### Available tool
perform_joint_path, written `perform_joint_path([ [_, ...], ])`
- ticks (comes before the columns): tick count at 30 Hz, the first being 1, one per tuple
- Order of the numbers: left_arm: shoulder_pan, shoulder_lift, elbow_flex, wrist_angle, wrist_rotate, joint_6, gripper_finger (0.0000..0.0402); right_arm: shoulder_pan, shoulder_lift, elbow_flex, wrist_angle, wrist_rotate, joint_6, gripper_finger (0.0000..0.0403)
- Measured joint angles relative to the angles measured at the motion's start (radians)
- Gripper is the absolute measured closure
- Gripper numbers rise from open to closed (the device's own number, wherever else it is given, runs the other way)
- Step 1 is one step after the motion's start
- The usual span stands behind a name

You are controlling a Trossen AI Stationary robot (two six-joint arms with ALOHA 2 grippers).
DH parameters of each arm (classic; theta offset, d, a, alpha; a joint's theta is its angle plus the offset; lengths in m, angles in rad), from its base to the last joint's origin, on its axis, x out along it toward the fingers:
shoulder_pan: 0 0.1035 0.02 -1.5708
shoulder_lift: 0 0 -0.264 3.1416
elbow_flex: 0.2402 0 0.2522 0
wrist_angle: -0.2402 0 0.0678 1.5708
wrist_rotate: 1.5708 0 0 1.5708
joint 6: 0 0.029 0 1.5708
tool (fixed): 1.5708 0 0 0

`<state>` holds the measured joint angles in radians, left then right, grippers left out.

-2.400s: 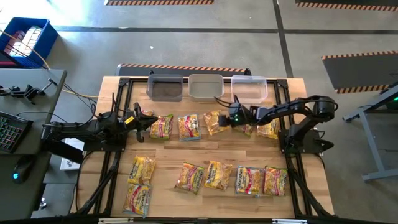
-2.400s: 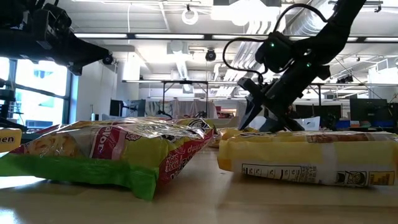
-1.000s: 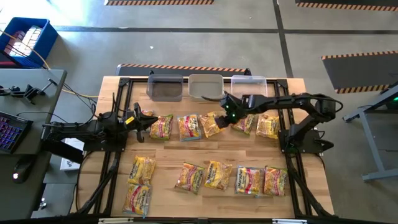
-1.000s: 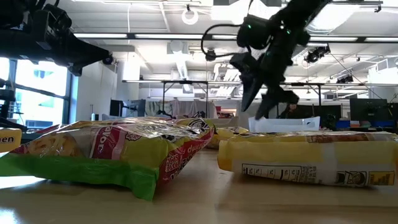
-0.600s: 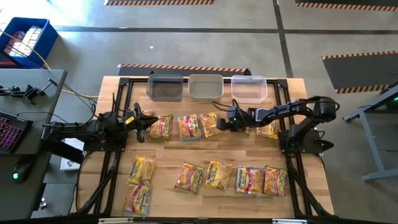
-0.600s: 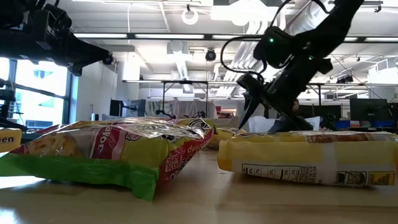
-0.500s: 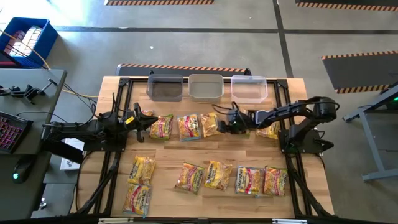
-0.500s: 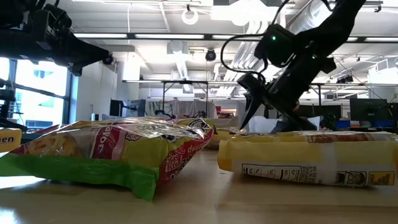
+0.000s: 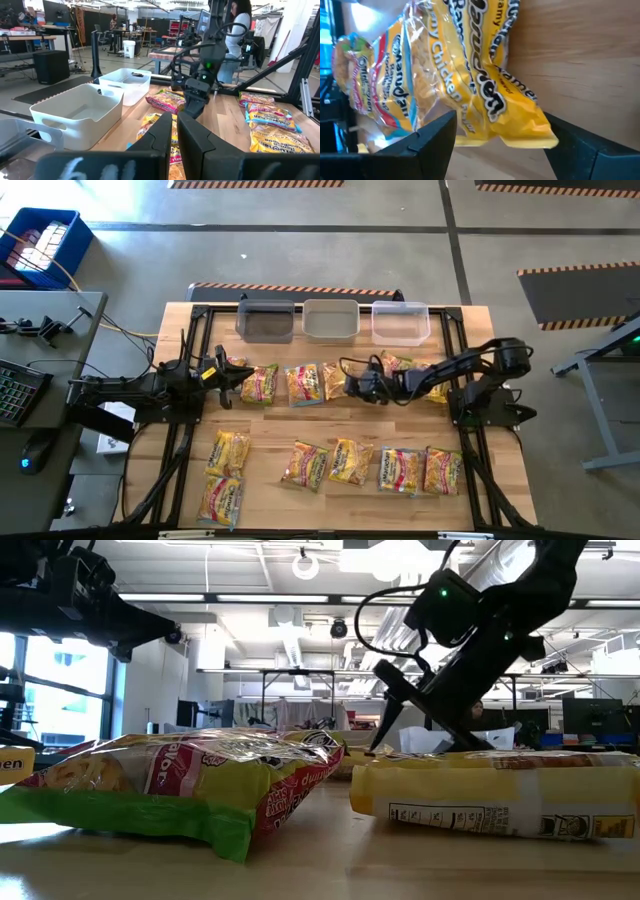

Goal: Sort Maruchan noodles
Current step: Put the yellow noodle pack into the transparent bin

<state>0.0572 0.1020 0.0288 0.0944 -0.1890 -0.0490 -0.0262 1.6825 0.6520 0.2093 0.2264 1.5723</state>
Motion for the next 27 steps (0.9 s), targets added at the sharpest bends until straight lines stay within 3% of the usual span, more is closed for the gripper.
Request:
perform_joint_path([
  [6,0.0,0.0,0.0,0.0,0.0,0.0,0.0383,0.022,0.027,0.002,0.017,0.122,-0.037,0.016],
  [17,0.0,0.0,0.0,0.0,0.0,0.0,0.0383,0.022,0.029,-0.001,0.036,0.257,-0.257,0.0383],
  [27,0.0,0.0,0.0,-0.001,0.0,0.0,0.0383,0.022,0.026,0.062,0.041,0.269,-0.548,0.0399],
])
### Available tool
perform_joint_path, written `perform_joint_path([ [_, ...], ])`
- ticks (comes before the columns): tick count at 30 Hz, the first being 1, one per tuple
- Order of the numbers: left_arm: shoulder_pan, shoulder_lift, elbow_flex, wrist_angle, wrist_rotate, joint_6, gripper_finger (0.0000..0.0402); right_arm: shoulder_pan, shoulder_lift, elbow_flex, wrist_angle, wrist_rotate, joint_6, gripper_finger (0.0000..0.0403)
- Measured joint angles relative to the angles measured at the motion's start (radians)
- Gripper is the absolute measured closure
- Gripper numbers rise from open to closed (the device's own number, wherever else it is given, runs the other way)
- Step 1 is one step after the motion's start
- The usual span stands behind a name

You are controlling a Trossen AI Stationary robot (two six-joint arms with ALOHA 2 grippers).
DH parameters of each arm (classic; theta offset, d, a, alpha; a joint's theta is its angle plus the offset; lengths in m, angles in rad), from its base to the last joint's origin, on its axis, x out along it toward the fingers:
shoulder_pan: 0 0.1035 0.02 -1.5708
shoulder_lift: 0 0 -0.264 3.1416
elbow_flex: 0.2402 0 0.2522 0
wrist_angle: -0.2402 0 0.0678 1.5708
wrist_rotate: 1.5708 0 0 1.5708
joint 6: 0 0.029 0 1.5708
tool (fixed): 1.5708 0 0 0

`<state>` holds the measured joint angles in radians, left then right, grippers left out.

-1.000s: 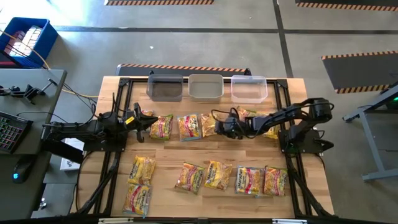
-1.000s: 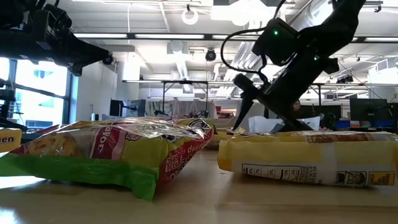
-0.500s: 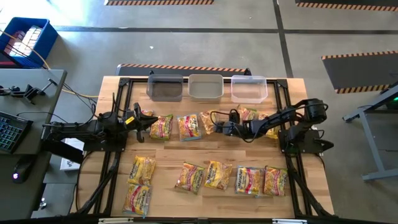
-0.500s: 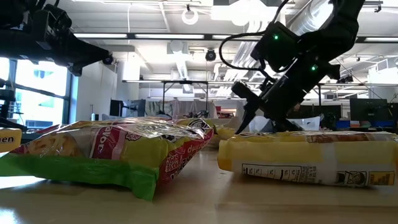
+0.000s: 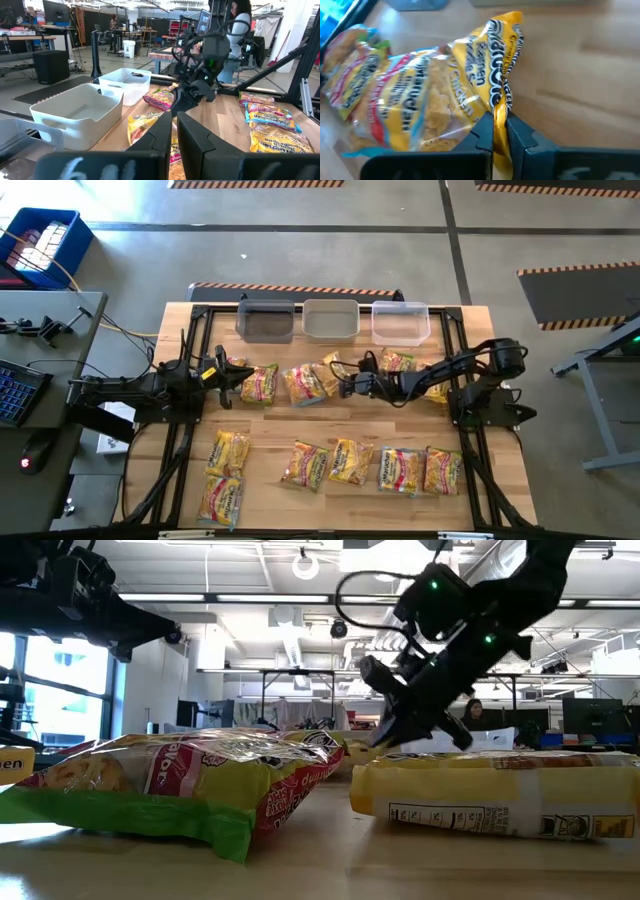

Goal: Sort Maruchan noodles
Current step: Put the yellow noodle pack into the transparent bin

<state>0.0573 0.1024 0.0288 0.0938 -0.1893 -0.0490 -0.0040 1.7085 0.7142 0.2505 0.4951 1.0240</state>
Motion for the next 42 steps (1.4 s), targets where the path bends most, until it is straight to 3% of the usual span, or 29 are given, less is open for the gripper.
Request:
perform_joint_path([
  [6,0.0,0.0,0.0,-0.001,0.0,0.0,0.0383,-0.003,-0.067,0.108,-0.165,0.057,-0.19,0.0401],
  [13,0.0,0.0,0.0,-0.001,0.0,0.0,0.0383,-0.003,-0.172,0.318,-0.607,0.232,-0.31,0.0402],
  [20,0.0,0.0,0.0,-0.001,0.003,-0.002,0.0383,-0.026,-0.213,0.541,-1.246,0.478,-0.169,0.0402],
  [25,0.0,0.0,0.0,0.0,0.003,-0.002,0.0383,-0.088,-0.214,0.555,-1.552,0.585,-0.054,0.0402],
  [35,0.0,0.0,0.0,0.0,0.003,-0.002,0.0383,-0.262,-0.213,0.371,-1.599,0.691,0.045,0.0403],
  [42,0.0,0.0,0.0,0.0,0.003,-0.001,0.0383,-0.337,-0.212,0.237,-1.378,0.726,-0.014,0.0403],
])
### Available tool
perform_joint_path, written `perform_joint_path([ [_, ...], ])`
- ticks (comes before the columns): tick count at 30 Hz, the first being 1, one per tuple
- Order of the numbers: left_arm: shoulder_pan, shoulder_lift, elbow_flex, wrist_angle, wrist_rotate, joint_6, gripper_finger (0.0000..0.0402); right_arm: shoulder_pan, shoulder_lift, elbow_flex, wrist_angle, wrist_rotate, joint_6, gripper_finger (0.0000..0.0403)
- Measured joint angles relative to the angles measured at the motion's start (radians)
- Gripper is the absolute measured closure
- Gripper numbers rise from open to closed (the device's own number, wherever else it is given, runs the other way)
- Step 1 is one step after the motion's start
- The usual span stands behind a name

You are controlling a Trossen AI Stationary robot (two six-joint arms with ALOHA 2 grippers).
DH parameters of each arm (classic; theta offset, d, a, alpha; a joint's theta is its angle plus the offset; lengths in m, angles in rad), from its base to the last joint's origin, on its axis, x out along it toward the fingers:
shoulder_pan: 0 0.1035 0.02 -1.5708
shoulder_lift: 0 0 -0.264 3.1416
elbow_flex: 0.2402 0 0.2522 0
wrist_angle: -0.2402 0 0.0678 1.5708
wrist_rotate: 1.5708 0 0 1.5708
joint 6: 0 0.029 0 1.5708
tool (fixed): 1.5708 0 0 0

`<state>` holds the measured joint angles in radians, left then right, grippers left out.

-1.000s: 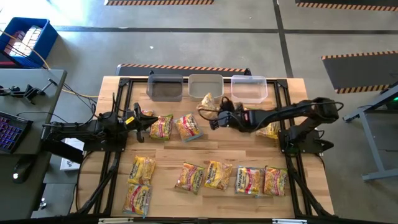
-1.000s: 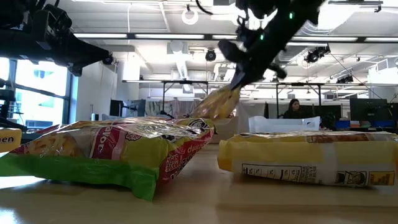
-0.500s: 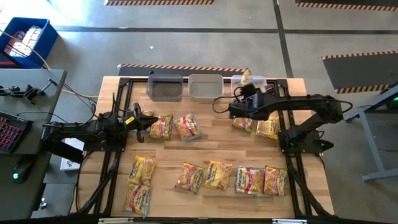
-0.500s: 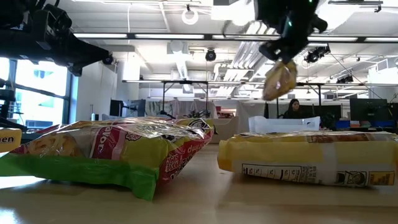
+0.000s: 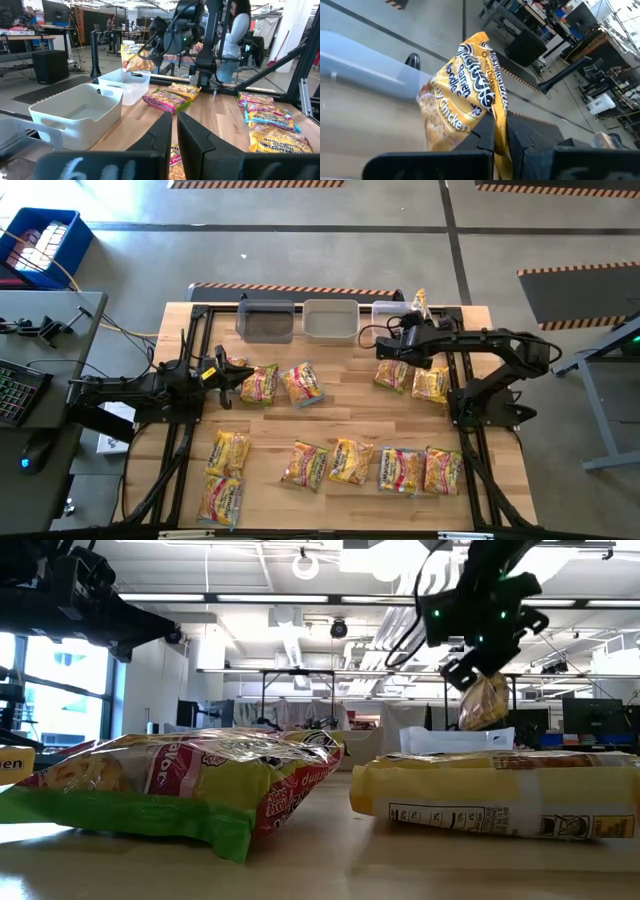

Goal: Sort Maruchan noodles
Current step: Put the yellow noodle pack into the transparent bin

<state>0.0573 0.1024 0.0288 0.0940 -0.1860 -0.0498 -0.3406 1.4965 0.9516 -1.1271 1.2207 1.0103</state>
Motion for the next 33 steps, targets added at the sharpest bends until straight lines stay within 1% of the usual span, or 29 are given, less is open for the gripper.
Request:
perform_joint_path([
  [7,0.0,0.0,0.0,0.0,0.0,0.0,0.0383,-0.066,0.0,-0.083,0.251,0.018,-0.148,0.0403],
  [16,0.0,0.0,0.0,0.0,0.0,0.001,0.0383,-0.112,0.0,-0.179,0.492,0.024,-0.262,0.0403],
  [19,0.0,0.0,0.0,-0.001,0.0,0.0,0.0383,-0.118,0.0,-0.214,0.582,-0.005,-0.318,0.0403],
  [22,0.0,0.0,0.0,-0.002,0.0,0.0,0.0383,-0.118,0.0,-0.228,0.62,-0.021,-0.339,0.0403],
  [29,0.0,0.0,0.0,-0.002,0.0,0.0,0.0383,-0.118,0.0,-0.228,0.627,-0.056,-0.408,0.0403],
  [33,0.0,0.0,0.0,-0.002,0.0,0.0,0.0383,-0.13,0.0,-0.228,0.626,-0.138,-0.409,0.0398],
])
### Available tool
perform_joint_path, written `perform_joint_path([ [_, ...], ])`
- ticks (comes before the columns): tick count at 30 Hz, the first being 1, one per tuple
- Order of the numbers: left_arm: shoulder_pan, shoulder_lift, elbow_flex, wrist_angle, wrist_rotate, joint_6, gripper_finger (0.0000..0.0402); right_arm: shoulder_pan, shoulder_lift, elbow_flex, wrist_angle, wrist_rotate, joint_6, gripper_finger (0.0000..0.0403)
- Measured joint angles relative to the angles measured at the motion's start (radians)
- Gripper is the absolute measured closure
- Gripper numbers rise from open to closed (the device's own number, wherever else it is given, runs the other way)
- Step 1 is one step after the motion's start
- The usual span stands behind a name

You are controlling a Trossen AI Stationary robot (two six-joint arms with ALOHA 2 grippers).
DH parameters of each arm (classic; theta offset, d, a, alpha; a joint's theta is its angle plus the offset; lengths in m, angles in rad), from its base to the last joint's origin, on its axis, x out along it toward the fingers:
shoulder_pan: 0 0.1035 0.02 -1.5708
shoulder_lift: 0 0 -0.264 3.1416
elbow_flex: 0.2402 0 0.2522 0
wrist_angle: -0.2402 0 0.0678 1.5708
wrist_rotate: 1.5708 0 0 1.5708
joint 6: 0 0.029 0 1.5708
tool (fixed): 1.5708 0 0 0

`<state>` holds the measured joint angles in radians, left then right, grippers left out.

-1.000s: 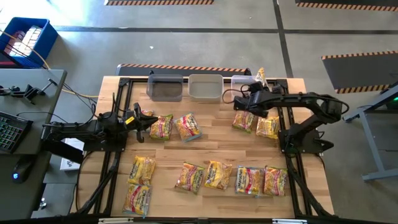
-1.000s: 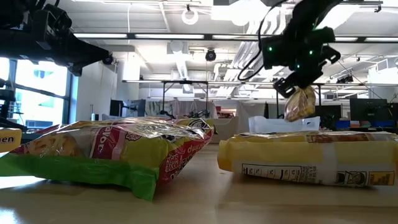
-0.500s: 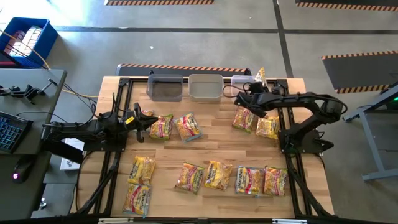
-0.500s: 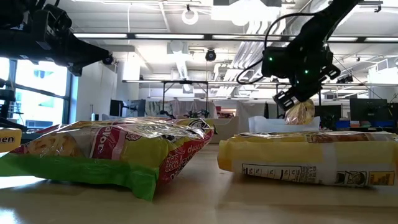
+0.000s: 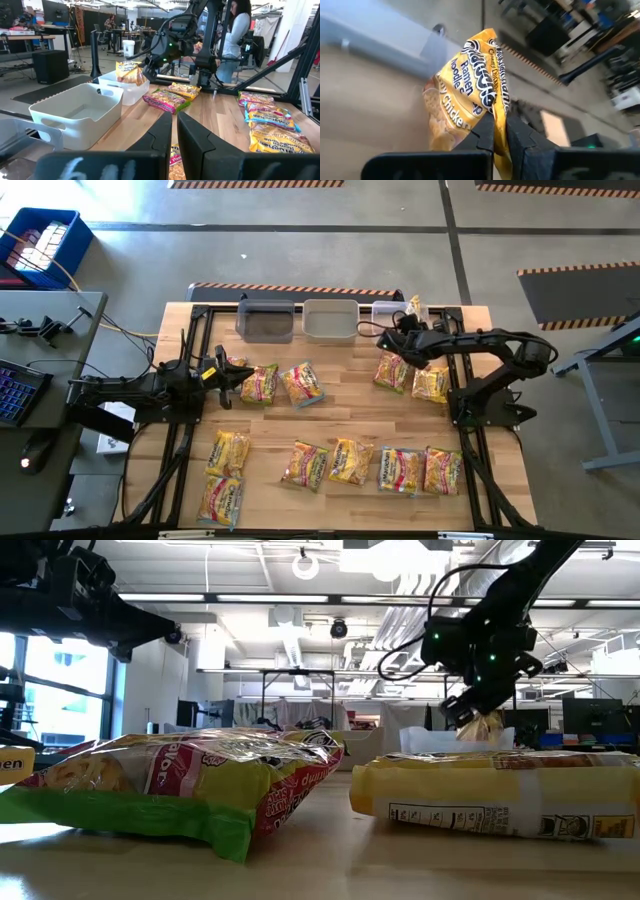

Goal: Sort Maruchan noodles
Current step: Put the yellow noodle pack into the transparent bin

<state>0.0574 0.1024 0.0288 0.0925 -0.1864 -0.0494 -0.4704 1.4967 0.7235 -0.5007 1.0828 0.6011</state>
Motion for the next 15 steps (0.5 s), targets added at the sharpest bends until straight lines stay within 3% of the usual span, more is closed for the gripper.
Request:
perform_joint_path([
  [5,0.0,0.0,0.0,-0.002,0.0,0.0,0.0383,-0.035,0.0,0.0,-0.002,-0.131,0.0,0.0365],
  [15,0.0,0.0,0.0,-0.002,0.0,0.0,0.0383,-0.08,-0.001,0.034,-0.05,-0.277,0.001,0.0228],
])
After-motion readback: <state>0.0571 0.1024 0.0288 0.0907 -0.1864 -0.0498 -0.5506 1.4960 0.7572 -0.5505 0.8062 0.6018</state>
